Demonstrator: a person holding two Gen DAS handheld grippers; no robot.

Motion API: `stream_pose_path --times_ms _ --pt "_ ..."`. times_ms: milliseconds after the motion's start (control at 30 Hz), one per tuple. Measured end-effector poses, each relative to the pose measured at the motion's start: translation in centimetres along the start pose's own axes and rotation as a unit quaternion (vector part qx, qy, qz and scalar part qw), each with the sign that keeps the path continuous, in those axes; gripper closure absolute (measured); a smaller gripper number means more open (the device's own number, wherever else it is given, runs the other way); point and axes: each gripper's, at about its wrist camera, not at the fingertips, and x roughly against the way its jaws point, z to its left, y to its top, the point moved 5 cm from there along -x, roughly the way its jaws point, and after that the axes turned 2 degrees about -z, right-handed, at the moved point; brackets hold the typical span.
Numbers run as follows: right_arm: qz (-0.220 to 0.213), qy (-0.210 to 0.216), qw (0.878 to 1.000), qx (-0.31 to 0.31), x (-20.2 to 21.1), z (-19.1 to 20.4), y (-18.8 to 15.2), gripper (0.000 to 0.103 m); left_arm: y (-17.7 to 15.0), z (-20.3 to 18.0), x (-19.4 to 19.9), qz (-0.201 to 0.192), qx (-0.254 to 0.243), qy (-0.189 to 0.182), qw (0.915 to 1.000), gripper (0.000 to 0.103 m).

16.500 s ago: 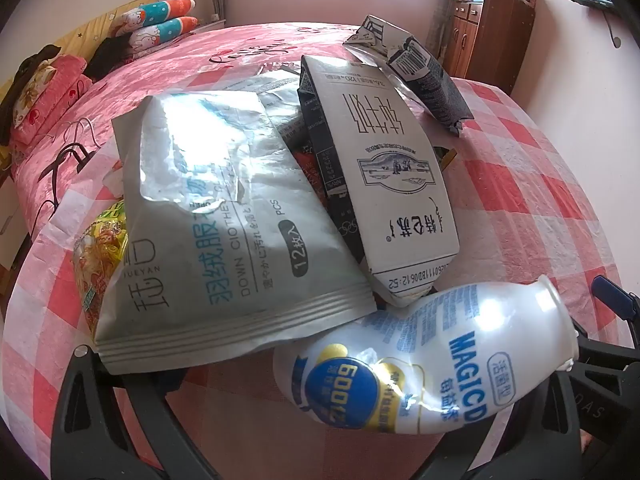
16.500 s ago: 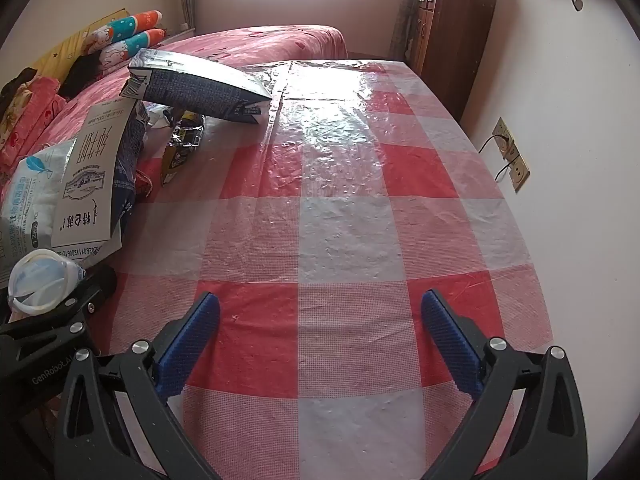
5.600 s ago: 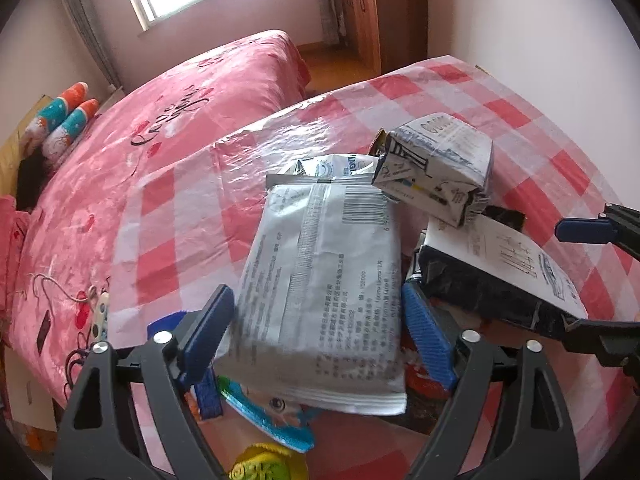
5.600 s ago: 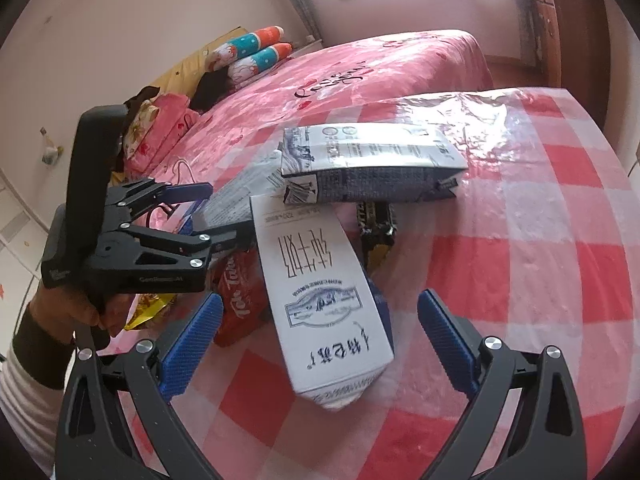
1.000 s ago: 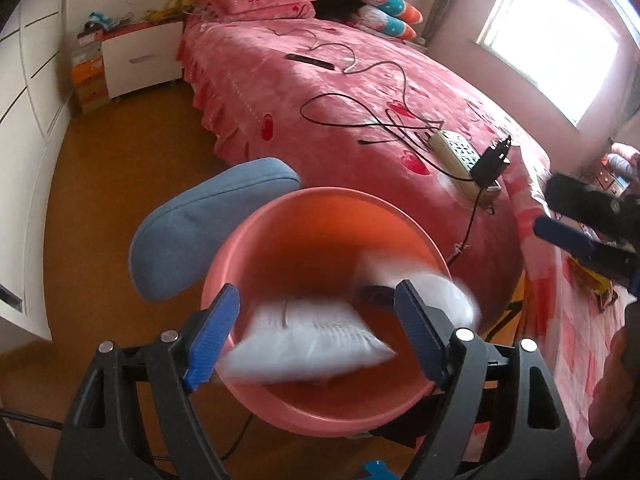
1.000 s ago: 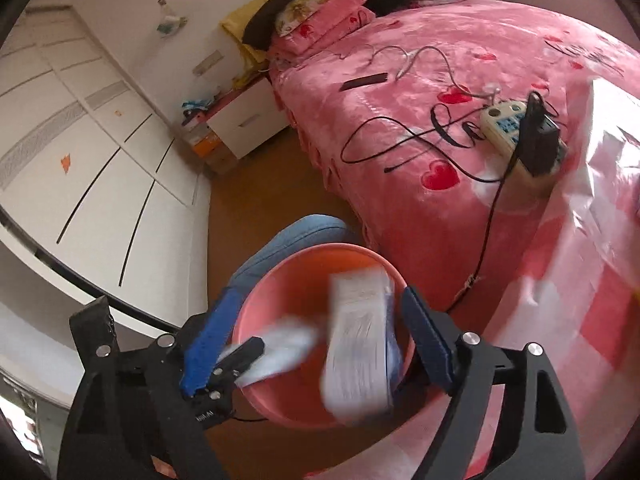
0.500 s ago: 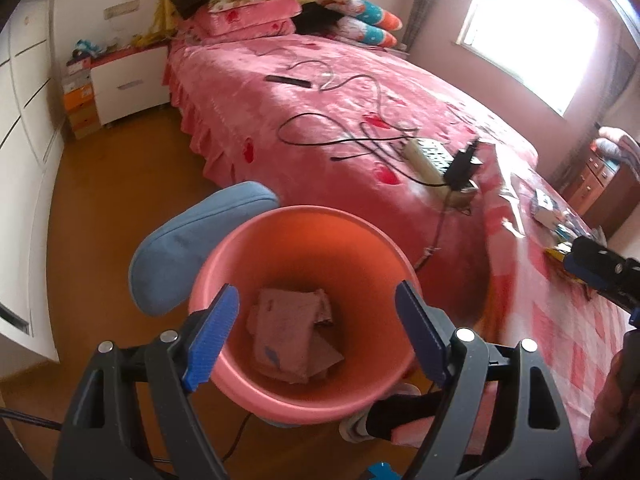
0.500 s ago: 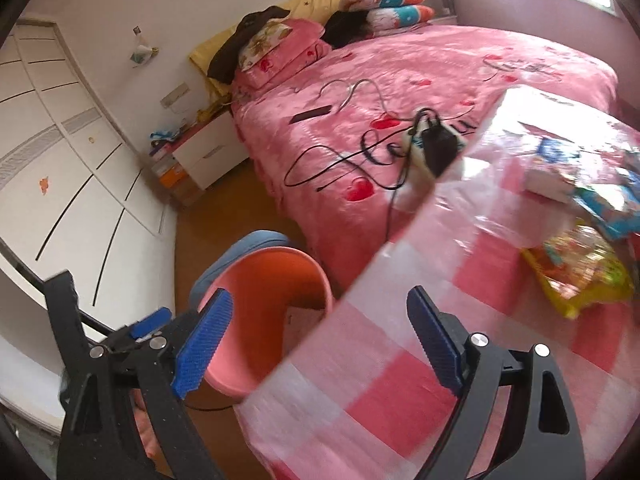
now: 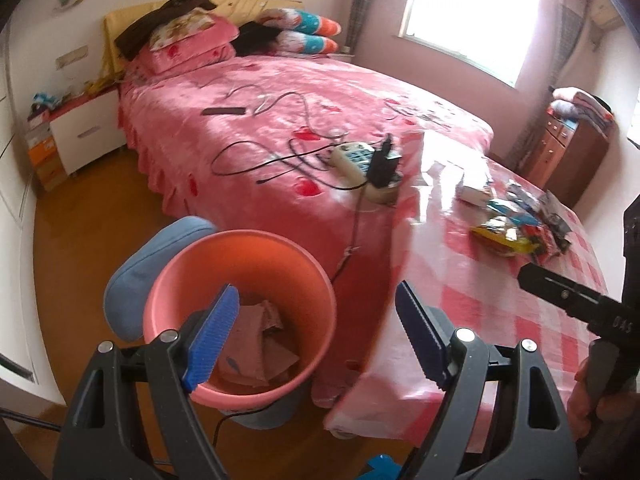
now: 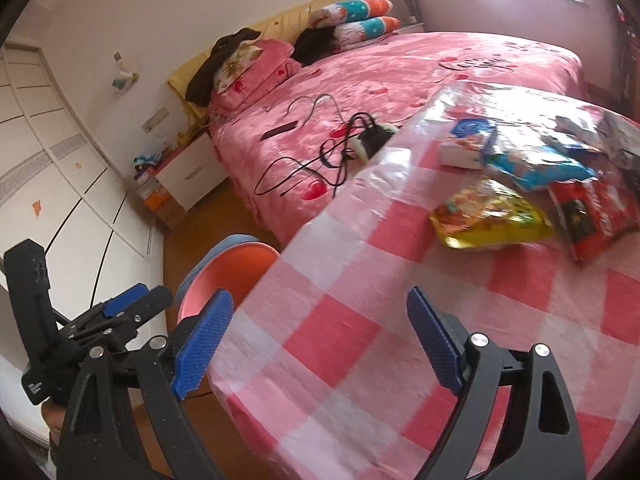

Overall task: Collect trash
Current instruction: 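Return both tools to the table toward the snack bags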

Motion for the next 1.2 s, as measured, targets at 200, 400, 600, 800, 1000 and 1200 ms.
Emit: stream_pose_path --times_ms 200,400,600,800,1000,1200 --pt "-0.015 -0.006 1.000 -0.020 2.4 -2.1 -0.6 0.012 0.2 -3.2 0.8 -0.001 -0.025 -0.007 0.9997 0.021" --pt "-0.025 -0.019 0.999 -0.033 4.4 -4.4 -1.0 0.012 0.0 -5.9 1.2 0.003 -0.046 -0.016 0.9988 0.021" --pt "-0.033 -0.033 0.998 -0.040 6.4 -6.5 -1.7 0.012 -0.4 -8.7 1.5 0.008 -0.069 -0.025 0.9973 0.021" --pt "-0.036 -0.054 0.997 -0.040 8.1 -8.9 -1.9 0.012 -0.4 -11.7 1.9 0.008 -0.093 -0.039 0.9949 0.021" --pt "-0.040 -0.084 0.995 -0.047 9.6 -12.5 -0.8 0.012 0.4 -15.5 1.3 0.007 -0.121 -0.057 0.9910 0.021" --pt "-0.048 -0.115 0.991 -0.057 11.0 -17.0 2.6 0.012 1.6 -19.6 -1.1 0.011 -0.147 -0.072 0.9865 0.021"
